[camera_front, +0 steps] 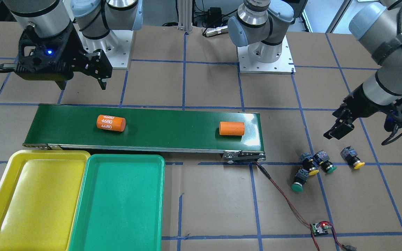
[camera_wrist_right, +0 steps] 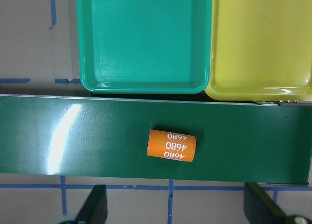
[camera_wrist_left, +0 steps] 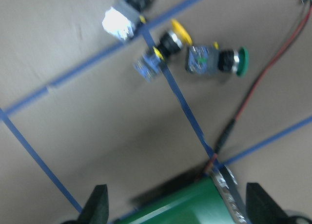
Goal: Sort buttons by color to trays
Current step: 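Grasp a yellow button with the left gripper while the right arm moves to the belt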
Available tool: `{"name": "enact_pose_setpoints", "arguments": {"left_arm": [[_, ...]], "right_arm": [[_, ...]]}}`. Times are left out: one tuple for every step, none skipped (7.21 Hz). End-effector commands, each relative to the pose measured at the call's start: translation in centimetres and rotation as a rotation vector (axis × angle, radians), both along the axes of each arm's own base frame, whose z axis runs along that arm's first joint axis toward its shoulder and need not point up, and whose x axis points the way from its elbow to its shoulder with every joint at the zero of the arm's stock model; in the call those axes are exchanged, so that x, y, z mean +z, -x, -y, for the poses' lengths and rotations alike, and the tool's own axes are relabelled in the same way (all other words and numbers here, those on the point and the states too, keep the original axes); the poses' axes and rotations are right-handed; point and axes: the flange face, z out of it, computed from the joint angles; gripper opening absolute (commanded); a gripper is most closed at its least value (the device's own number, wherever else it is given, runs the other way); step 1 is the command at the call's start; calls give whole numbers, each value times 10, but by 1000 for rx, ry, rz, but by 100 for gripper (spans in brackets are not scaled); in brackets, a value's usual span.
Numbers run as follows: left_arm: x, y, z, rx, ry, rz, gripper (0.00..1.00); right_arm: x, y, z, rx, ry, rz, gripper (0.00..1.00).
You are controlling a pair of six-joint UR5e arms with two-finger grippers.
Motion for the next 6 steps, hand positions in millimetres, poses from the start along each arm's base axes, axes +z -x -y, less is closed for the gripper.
{"name": "enact_pose_setpoints", "arguments": {"left_arm": [[-9,-61,-10,-193,-10,49,100],[-16,-84,-18,-276,-12,30,100],[-29,-99,-22,-350,-16,10,100],[-36,-106,-19,-359,-12,20,100],[-51,-110,-14,-416,-25,10,100],[-60,-122,1,-465,41,82,100]], "right_arm": [[5,50,3,4,-12,8,100],[7,54,-5,-3,-43,5,100],[5,59,-5,-14,-55,7,100],[10,60,-7,-2,-49,5,100],[20,62,-17,9,-35,-59,100],[19,68,-19,11,-43,-117,100]]}}
